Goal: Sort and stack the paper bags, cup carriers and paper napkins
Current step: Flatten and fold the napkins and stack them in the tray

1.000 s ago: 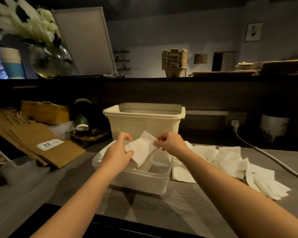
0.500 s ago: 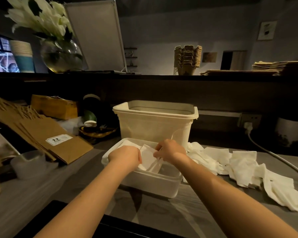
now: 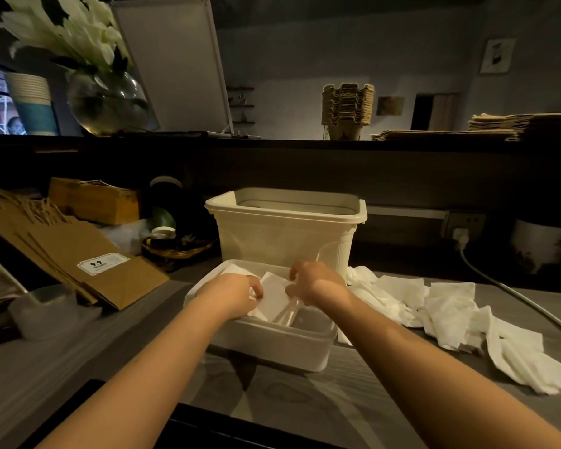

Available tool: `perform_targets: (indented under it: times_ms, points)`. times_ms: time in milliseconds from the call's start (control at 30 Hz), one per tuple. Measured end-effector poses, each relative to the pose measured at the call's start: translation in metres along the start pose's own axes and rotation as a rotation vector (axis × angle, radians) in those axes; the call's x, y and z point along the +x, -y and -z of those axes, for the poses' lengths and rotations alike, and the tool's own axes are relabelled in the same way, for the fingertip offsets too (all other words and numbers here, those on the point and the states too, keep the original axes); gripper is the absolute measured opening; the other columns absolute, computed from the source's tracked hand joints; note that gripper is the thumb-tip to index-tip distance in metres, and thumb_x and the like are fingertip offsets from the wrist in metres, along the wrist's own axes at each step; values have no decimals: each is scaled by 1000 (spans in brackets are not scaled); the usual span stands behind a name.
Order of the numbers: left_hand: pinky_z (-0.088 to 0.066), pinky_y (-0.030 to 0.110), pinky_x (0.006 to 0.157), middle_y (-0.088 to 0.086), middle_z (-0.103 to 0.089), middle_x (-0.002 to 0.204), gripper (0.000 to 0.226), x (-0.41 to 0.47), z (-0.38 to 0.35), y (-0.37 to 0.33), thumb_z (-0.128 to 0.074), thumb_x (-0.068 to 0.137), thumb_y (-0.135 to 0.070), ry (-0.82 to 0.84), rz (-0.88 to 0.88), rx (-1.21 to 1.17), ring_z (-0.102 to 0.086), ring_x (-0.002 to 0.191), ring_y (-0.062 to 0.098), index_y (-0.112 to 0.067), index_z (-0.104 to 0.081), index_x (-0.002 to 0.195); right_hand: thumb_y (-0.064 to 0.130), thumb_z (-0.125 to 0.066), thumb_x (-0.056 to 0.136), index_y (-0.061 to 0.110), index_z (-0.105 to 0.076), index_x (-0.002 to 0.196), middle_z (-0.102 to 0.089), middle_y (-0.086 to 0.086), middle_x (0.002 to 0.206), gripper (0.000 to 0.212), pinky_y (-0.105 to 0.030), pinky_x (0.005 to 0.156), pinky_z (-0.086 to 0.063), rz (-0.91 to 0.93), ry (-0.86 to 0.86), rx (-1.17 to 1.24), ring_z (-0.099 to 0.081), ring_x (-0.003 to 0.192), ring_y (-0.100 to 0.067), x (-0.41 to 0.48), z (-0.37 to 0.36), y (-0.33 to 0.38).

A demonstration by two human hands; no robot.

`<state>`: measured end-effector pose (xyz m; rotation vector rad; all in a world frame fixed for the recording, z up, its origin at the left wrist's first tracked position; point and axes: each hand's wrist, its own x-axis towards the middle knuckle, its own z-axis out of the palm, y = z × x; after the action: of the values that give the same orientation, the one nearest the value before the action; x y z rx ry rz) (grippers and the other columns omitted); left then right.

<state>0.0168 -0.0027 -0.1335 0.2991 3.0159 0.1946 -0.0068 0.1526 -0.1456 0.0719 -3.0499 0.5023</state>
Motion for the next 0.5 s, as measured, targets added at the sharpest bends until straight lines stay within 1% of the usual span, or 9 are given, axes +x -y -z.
perform_targets:
  times_ms: [67,133,200,300,367,433,500]
  points:
    - [-47,28,80,1,-55,124,40,4,-1,2,-40,96,-12,21,5,-2,-56,105,19,-36,-50,127,30,-53,91,17,-51,124,-60,-6,116,35,-39,88,-51,-1,9,-50,-63,99,-24,-1,-4,1]
    - [-49,30,83,0,-56,122,46,8,-4,6,-40,94,-6,1,31,-1,-56,104,18,-37,-48,127,32,-47,93,16,-46,128,-59,-7,119,38,-41,89,-49,-6,17,-85,-62,101,-25,-1,-9,1]
    - [-51,34,88,-2,-56,120,48,11,-7,9,-41,93,-6,-22,54,-3,-56,104,18,-40,-47,126,31,-41,96,14,-44,128,-60,-7,117,36,-42,89,-49,-17,9,-91,-63,100,-26,-1,-11,2]
    - [-52,37,87,-3,-55,121,46,14,-7,11,-41,94,-9,-69,59,15,-55,104,19,-42,-48,125,21,-36,97,11,-43,125,-61,-9,116,31,-41,90,-47,-37,7,-54,-62,101,-28,-2,-10,3]
    - [-50,38,88,-2,-52,128,42,12,-5,7,-41,96,-16,-138,52,45,-51,111,21,-42,-47,128,12,-37,96,9,-42,125,-59,-10,118,29,-36,84,-46,-24,-6,-70,-60,103,-29,-3,-6,1]
    - [-45,39,94,-1,-45,135,36,8,0,-2,-43,97,-26,-215,-23,57,-44,121,24,-37,-45,132,9,-38,97,6,-42,124,-57,-12,120,28,-33,76,-41,2,-33,-129,-58,106,-31,-8,-1,-1]
    - [-40,40,100,0,-42,139,39,5,2,-16,-47,95,-34,-203,-131,29,-38,128,25,-34,-43,134,8,-37,97,4,-42,127,-56,-14,124,30,-32,75,-39,15,-33,-224,-56,111,-30,-15,4,-2]
